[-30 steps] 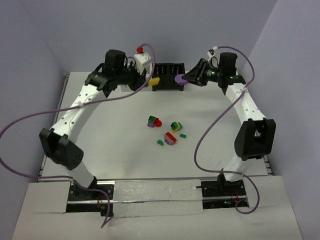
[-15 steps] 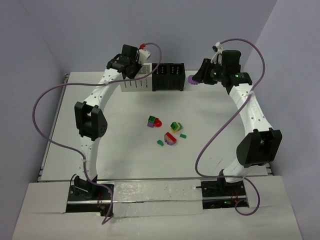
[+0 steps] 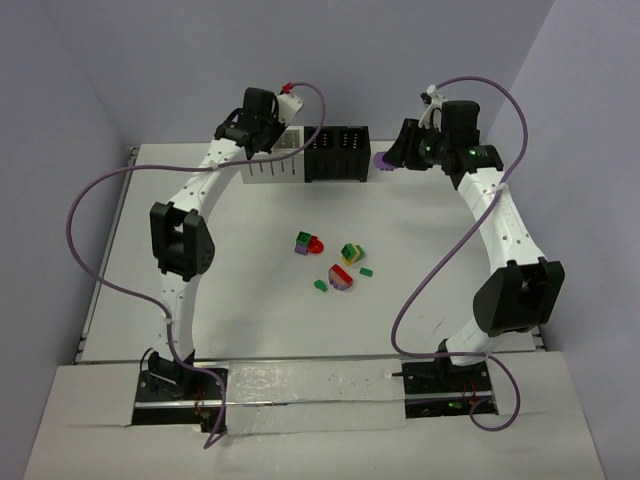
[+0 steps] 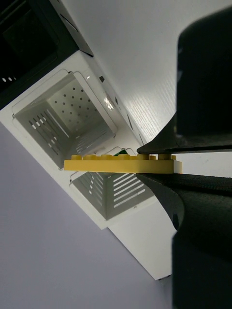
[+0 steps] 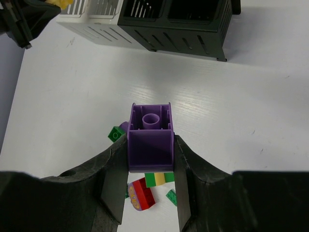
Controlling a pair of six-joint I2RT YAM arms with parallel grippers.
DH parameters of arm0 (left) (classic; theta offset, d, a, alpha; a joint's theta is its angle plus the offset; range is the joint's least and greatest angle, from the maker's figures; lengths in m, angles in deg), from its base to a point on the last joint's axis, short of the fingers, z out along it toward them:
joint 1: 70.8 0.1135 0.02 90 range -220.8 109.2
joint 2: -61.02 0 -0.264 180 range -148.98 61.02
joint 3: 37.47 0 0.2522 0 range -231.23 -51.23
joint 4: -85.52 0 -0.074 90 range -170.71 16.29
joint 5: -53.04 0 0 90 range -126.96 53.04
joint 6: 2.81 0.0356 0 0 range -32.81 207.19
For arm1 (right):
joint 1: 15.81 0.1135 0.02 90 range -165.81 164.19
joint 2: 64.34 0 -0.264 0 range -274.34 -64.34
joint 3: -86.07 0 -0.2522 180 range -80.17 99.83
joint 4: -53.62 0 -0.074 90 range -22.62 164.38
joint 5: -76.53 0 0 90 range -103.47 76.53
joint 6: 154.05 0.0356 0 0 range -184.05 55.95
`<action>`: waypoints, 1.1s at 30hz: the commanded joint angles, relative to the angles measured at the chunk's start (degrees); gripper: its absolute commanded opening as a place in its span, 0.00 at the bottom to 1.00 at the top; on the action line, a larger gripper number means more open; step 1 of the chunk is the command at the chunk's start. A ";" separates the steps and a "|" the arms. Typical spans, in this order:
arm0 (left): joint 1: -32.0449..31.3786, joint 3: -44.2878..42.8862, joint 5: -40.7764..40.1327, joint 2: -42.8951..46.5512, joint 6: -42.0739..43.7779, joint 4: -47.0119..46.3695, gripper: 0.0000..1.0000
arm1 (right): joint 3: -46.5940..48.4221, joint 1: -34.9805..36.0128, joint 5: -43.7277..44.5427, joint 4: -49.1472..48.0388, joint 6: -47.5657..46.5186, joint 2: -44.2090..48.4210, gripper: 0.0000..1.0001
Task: Sort the legos into containers by color
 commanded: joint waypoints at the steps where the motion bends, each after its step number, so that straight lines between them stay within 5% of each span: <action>1: -0.89 0.37 2.31 1.24 1.16 -3.62 0.03 | 2.43 0.79 -0.52 -0.01 -1.13 0.07 0.00; 17: -1.34 -1.71 3.21 -3.46 1.34 -5.14 0.12 | 2.91 0.97 -2.30 0.51 -0.53 -1.04 0.00; 28: -1.61 -3.04 1.32 -3.55 0.65 -9.36 0.55 | 4.10 3.79 2.02 0.27 -3.91 -1.43 0.00; 33: -1.23 -3.20 -0.20 -1.36 -0.83 -10.68 0.61 | 6.31 7.05 7.41 -2.06 -5.32 -2.54 0.00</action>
